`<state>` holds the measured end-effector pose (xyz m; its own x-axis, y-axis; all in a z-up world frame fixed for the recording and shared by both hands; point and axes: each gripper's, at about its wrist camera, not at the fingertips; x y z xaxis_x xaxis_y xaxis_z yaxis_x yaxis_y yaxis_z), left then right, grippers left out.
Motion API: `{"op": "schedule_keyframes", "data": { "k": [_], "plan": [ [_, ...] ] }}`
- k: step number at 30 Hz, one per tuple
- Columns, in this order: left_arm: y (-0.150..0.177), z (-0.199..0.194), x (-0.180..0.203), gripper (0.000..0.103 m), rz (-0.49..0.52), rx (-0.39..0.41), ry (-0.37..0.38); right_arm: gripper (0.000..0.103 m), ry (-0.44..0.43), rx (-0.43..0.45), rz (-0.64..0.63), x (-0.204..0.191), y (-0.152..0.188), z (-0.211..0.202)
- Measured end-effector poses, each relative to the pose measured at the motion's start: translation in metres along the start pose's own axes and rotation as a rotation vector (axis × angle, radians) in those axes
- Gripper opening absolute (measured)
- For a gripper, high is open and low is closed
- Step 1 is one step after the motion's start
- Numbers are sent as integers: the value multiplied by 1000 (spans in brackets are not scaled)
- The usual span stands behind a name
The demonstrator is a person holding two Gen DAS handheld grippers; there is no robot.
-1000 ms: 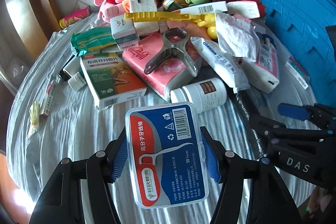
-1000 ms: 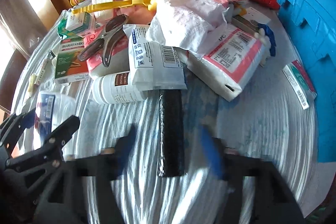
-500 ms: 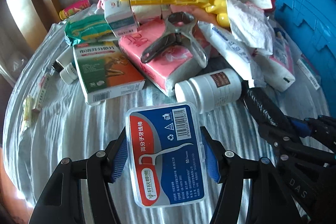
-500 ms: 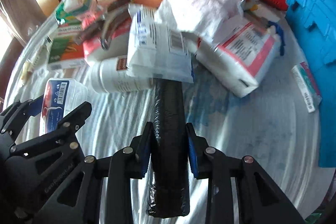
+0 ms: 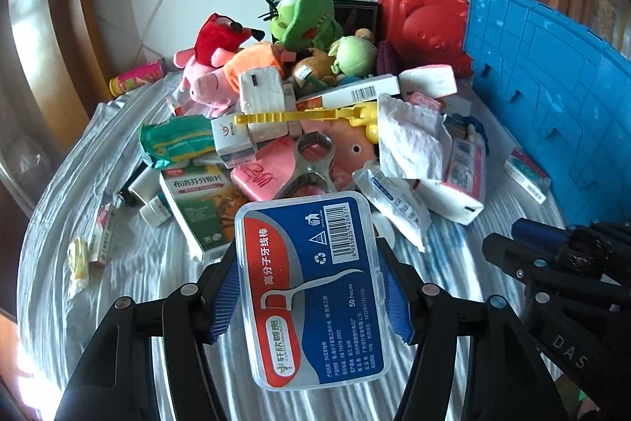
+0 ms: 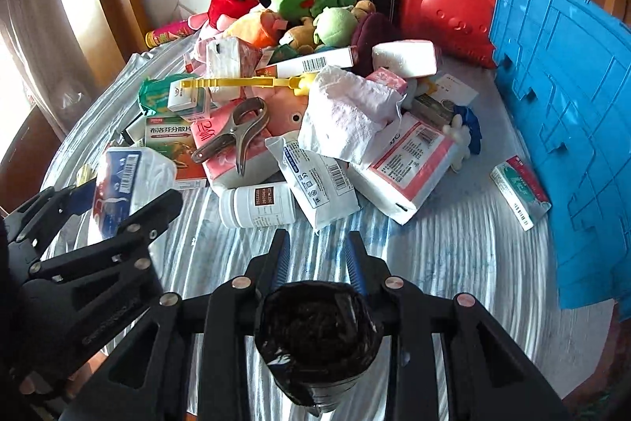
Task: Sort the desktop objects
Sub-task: 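Lift the toothpick box and black tube and carry both toward the blue crate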
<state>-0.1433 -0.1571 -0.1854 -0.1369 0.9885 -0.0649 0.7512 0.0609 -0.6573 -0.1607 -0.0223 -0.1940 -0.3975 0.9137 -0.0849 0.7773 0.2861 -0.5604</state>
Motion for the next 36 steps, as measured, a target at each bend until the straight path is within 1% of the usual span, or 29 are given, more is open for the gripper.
{"op": "schedule_keyframes", "data": {
  "k": [2, 4, 7, 8, 9, 10, 11, 13, 16, 18, 19, 21, 22, 24, 26, 27, 29, 30, 31, 32, 34, 36],
  "plan": [
    [3, 1, -2, 62, 2, -7, -3, 29, 5, -6, -6, -2, -2, 9],
    [6, 3, -4, 62, 3, -17, -5, 29, -1, -7, -9, -2, -9, 9],
    [11, 12, -6, 62, 3, -42, -11, 29, -22, 33, -7, -1, -19, 21],
    [12, 15, -7, 62, 1, -52, -13, 33, 0, 34, 7, 2, -22, 25],
    [14, 20, -7, 62, -2, -68, -14, 41, 24, 34, 21, 6, -25, 30],
    [16, 24, -6, 62, -4, -79, -13, 65, 45, 38, 32, 9, -27, 32],
    [17, 29, -5, 62, -4, -91, -13, 85, 50, 48, 42, 12, -26, 31],
    [20, 39, -1, 62, 0, -112, -13, 87, 41, 63, 60, 18, -25, 25],
    [24, 55, 8, 62, 16, -147, -4, 87, 36, -5, 69, 23, -14, 27],
    [30, 61, 16, 62, 31, -163, 5, 87, 30, -90, 61, 25, 5, 40],
    [33, 64, 19, 62, 38, -170, 9, 87, 24, -122, 52, 27, 15, 36],
    [42, 66, 25, 62, 38, -189, 10, 78, 11, -184, 8, 27, 36, 41],
    [47, 67, 28, 62, 36, -199, 9, 72, 6, -199, -14, 26, 44, 42],
    [57, 69, 34, 62, 30, -221, 6, 71, -5, -226, -49, 25, 54, 45],
    [67, 68, 39, 62, 19, -244, -7, 57, -10, -247, -89, 23, 57, 53],
    [72, 70, 41, 62, 10, -255, -22, 54, -21, -260, -105, 23, 59, 58],
    [82, 71, 46, 62, -10, -277, -54, 44, -39, -281, -143, 23, 62, 69],
    [85, 69, 48, 62, -27, -276, -72, 44, -46, -289, -167, 23, 65, 74],
    [88, 68, 51, 62, -44, -275, -90, 40, -53, -268, -197, 22, 65, 76],
    [92, 66, 54, 62, -61, -275, -108, 36, -63, -267, -216, 22, 65, 79],
    [99, 62, 59, 62, -96, -273, -144, 32, -86, -256, -243, 22, 66, 82],
    [105, 58, 64, 62, -129, -270, -179, 30, -112, -221, -281, 21, 66, 77]
  ]
}}
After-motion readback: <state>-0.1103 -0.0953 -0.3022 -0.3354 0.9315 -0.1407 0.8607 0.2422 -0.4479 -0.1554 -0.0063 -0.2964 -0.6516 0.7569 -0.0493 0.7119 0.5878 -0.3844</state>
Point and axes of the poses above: each gripper's, at about its wrist camera, not at the fingertips, and z roughly the way its jaws point, x to its right, y to its underside, and after that the axes turned 4 degrees about -y, right-handed
